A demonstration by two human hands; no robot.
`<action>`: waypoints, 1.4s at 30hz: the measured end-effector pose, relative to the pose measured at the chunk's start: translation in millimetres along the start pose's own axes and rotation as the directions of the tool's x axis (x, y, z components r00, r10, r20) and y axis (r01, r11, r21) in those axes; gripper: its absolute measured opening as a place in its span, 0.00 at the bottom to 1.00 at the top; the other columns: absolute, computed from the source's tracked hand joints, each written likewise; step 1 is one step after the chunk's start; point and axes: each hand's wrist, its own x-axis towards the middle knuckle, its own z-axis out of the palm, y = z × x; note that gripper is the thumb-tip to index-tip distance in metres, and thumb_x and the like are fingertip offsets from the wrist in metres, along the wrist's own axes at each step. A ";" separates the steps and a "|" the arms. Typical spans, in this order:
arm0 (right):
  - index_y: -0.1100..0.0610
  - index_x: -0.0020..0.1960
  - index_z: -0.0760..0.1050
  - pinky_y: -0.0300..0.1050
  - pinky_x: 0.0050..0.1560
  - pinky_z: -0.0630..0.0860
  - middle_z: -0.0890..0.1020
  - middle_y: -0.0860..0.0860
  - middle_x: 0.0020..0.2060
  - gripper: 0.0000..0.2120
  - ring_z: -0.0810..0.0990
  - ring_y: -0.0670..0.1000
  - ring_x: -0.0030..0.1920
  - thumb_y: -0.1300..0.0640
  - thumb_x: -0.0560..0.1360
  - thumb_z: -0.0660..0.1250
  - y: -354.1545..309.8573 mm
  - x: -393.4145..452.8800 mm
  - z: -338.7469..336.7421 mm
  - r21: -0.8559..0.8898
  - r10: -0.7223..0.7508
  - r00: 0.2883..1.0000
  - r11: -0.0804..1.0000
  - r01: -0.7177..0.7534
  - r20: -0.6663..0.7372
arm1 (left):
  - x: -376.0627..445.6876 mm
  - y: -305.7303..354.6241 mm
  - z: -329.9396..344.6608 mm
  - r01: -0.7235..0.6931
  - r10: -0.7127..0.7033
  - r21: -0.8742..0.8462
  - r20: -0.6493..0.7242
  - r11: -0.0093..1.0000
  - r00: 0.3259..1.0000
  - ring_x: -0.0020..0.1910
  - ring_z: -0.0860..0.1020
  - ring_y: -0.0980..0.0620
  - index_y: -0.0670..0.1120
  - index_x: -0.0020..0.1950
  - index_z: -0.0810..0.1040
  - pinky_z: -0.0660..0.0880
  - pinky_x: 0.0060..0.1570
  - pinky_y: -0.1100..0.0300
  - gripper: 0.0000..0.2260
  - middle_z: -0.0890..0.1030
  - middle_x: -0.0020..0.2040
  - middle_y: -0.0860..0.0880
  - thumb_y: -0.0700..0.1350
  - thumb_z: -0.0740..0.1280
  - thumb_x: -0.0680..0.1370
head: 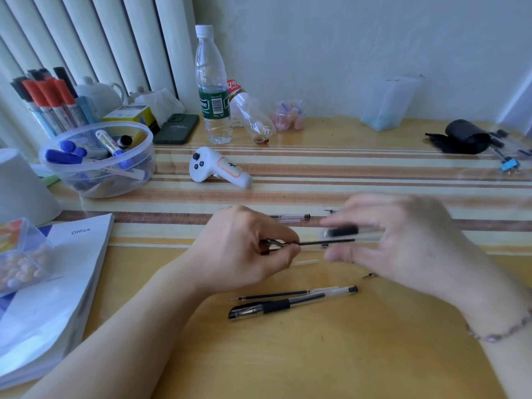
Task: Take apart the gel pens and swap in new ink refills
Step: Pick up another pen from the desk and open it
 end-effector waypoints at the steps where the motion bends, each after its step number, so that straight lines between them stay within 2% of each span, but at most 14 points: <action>1: 0.36 0.49 0.80 0.38 0.34 0.76 0.82 0.34 0.41 0.20 0.79 0.35 0.38 0.27 0.68 0.60 -2.0 -0.1 -7.0 0.022 0.040 0.992 0.999 -0.037 -0.118 | 0.1 -3.4 -2.6 0.028 -0.029 -0.030 -0.024 0.999 0.999 0.27 0.73 0.51 0.51 0.41 0.83 0.71 0.28 0.55 0.07 0.77 0.28 0.50 0.51 0.67 0.75; 4: 0.41 0.49 0.80 0.28 0.28 0.68 0.76 0.32 0.26 0.23 0.76 0.35 0.29 0.31 0.75 0.50 21.1 -3.7 -18.2 0.224 0.154 0.945 0.970 -0.090 -0.289 | -0.2 -14.9 -11.0 0.090 -0.102 -0.141 -0.078 0.986 0.992 0.26 0.72 0.51 0.48 0.40 0.83 0.70 0.28 0.59 0.08 0.76 0.28 0.51 0.48 0.68 0.76; 6: 0.37 0.48 0.79 0.29 0.28 0.63 0.73 0.35 0.22 0.17 0.73 0.37 0.26 0.35 0.77 0.52 30.8 -3.8 -15.8 0.219 0.195 0.949 0.965 -0.141 -0.247 | -0.6 -17.1 -15.5 0.121 -0.150 -0.256 -0.096 0.959 0.984 0.25 0.66 0.55 0.48 0.40 0.83 0.64 0.28 0.64 0.07 0.71 0.26 0.53 0.46 0.68 0.76; 8: 0.33 0.48 0.76 0.31 0.32 0.68 0.79 0.33 0.28 0.07 0.77 0.37 0.32 0.43 0.76 0.60 34.6 -2.7 -12.8 0.226 0.219 0.964 0.957 -0.182 -0.153 | -0.5 -16.9 -17.4 0.121 -0.162 -0.334 -0.098 0.935 0.982 0.25 0.64 0.55 0.49 0.40 0.83 0.62 0.28 0.65 0.07 0.69 0.25 0.52 0.46 0.68 0.76; 10: 0.34 0.46 0.75 0.40 0.37 0.75 0.84 0.41 0.37 0.10 0.79 0.44 0.37 0.51 0.75 0.66 36.2 -1.8 -8.9 0.221 0.199 0.973 0.960 -0.170 -0.118 | -0.1 -15.4 -17.3 0.117 -0.154 -0.351 -0.080 0.929 0.985 0.25 0.64 0.54 0.49 0.40 0.83 0.62 0.28 0.64 0.07 0.69 0.25 0.48 0.46 0.68 0.77; 14: 0.41 0.52 0.73 0.58 0.47 0.77 0.81 0.46 0.42 0.06 0.79 0.57 0.43 0.47 0.75 0.61 36.9 -1.0 -3.4 0.339 0.151 0.982 0.935 -0.105 -0.112 | 0.4 -14.6 -17.6 0.111 -0.139 -0.349 -0.058 0.931 0.989 0.25 0.63 0.53 0.52 0.37 0.80 0.61 0.28 0.63 0.10 0.67 0.26 0.48 0.45 0.68 0.78; 18: 0.37 0.53 0.73 0.58 0.48 0.77 0.80 0.47 0.42 0.10 0.78 0.56 0.43 0.42 0.73 0.59 41.4 0.1 -1.3 0.356 0.118 0.982 0.933 -0.058 -0.148 | 0.6 -13.3 -18.4 0.113 -0.143 -0.352 -0.060 0.929 0.988 0.25 0.63 0.56 0.48 0.38 0.82 0.61 0.27 0.65 0.09 0.67 0.25 0.54 0.43 0.68 0.78; 23: 0.34 0.51 0.74 0.50 0.45 0.75 0.79 0.47 0.41 0.08 0.77 0.53 0.41 0.46 0.76 0.60 44.2 1.1 -0.6 0.370 0.116 0.981 0.928 -0.052 -0.153 | 1.2 -12.0 -19.1 0.118 -0.130 -0.328 -0.017 0.937 0.991 0.25 0.63 0.56 0.53 0.36 0.79 0.62 0.29 0.65 0.12 0.67 0.26 0.53 0.43 0.67 0.79; 28: 0.33 0.52 0.74 0.40 0.43 0.75 0.79 0.44 0.40 0.10 0.79 0.48 0.43 0.50 0.79 0.60 48.1 0.6 -0.4 0.321 0.107 0.985 0.945 -0.058 -0.138 | 2.2 -9.5 -20.7 0.109 -0.112 -0.282 0.005 0.953 0.994 0.25 0.67 0.58 0.59 0.32 0.73 0.62 0.30 0.70 0.19 0.70 0.25 0.57 0.40 0.67 0.79; 32: 0.39 0.55 0.77 0.49 0.46 0.78 0.80 0.38 0.45 0.10 0.79 0.44 0.47 0.48 0.77 0.61 45.0 0.0 -3.6 0.153 0.106 0.988 0.984 -0.088 -0.116 | 0.2 -17.6 -17.2 0.106 -0.105 -0.102 0.018 0.989 0.994 0.26 0.70 0.51 0.46 0.35 0.79 0.69 0.28 0.56 0.12 0.73 0.27 0.50 0.47 0.66 0.77; 34: 0.39 0.55 0.79 0.48 0.41 0.77 0.78 0.36 0.47 0.11 0.78 0.43 0.45 0.52 0.77 0.63 40.7 -0.7 -4.3 0.016 0.074 0.993 0.997 -0.073 -0.088 | -1.0 -19.0 -14.8 0.120 -0.120 -0.008 -0.010 0.993 0.993 0.29 0.75 0.51 0.50 0.41 0.82 0.73 0.30 0.53 0.10 0.78 0.29 0.51 0.51 0.65 0.76; 36: 0.40 0.58 0.79 0.46 0.37 0.76 0.75 0.36 0.48 0.14 0.76 0.44 0.41 0.54 0.76 0.65 33.0 -0.6 -0.2 -0.023 0.040 0.998 0.999 -0.041 -0.053 | -1.0 -15.5 -13.3 0.147 -0.146 0.033 -0.023 0.989 0.989 0.29 0.75 0.54 0.54 0.43 0.83 0.73 0.30 0.56 0.09 0.79 0.29 0.54 0.55 0.65 0.75; 38: 0.45 0.62 0.77 0.47 0.39 0.77 0.73 0.36 0.49 0.17 0.77 0.44 0.40 0.58 0.75 0.67 20.8 0.6 10.6 -0.008 -0.007 1.000 1.000 0.006 -0.022 | 0.3 -11.4 -9.9 0.180 -0.178 0.045 -0.042 0.983 0.983 0.27 0.73 0.56 0.55 0.44 0.83 0.69 0.28 0.60 0.07 0.77 0.26 0.55 0.56 0.68 0.74; 42: 0.51 0.64 0.76 0.43 0.40 0.78 0.79 0.43 0.51 0.22 0.79 0.45 0.40 0.65 0.73 0.71 -5.1 2.3 33.0 0.001 -0.090 0.992 0.996 0.090 -0.085 | 0.5 -4.7 -1.2 0.216 -0.216 -0.016 -0.058 0.976 0.975 0.24 0.69 0.59 0.55 0.45 0.85 0.60 0.27 0.69 0.06 0.72 0.21 0.56 0.55 0.73 0.72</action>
